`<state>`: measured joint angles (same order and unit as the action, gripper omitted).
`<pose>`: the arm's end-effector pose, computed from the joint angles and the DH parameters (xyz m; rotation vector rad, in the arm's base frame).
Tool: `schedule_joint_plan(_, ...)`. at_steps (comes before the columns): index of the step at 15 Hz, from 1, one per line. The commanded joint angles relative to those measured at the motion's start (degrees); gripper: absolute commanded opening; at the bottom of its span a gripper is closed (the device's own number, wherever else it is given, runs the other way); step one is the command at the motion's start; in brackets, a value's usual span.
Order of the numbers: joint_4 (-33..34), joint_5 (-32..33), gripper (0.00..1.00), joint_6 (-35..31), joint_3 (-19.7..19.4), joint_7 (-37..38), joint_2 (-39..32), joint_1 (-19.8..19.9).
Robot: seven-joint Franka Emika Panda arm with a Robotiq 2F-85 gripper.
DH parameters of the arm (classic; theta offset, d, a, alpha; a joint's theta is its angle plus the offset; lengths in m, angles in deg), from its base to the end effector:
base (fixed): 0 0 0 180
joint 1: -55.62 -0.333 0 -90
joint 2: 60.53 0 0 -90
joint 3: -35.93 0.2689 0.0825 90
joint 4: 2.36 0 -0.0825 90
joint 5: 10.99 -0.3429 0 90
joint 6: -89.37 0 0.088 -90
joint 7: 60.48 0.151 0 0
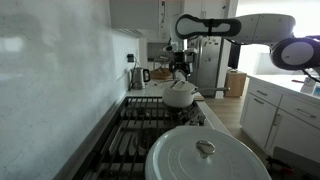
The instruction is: Remove the lid from the white pot on the right side of the stove
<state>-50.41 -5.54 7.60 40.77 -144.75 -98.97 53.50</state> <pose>0.6428 0.0455 0.4388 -2.2112 -2.2013 0.1394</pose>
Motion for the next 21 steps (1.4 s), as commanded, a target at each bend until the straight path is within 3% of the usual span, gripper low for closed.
schedule_joint_plan(1,6.5,-0.4,1.0,3.2,0.2,-1.5,-3.6,0.3)
schedule_joint_plan(12,12.5,-0.4,1.0,9.7,0.2,-0.8,-7.3,0.2)
schedule_joint_plan(14,13.0,-0.5,0.74,10.2,0.4,-0.9,-7.8,0.2)
schedule_joint_plan(17,13.8,-0.4,0.51,10.8,0.5,-0.7,-8.5,0.1)
schedule_joint_plan(18,14.1,-0.5,0.5,10.8,0.5,-0.6,-8.7,0.1)
schedule_joint_plan(20,14.6,-0.5,0.36,10.7,0.5,-0.5,-9.1,0.1)
schedule_joint_plan(21,14.8,-0.4,0.24,10.6,0.5,-0.5,-9.2,0.1)
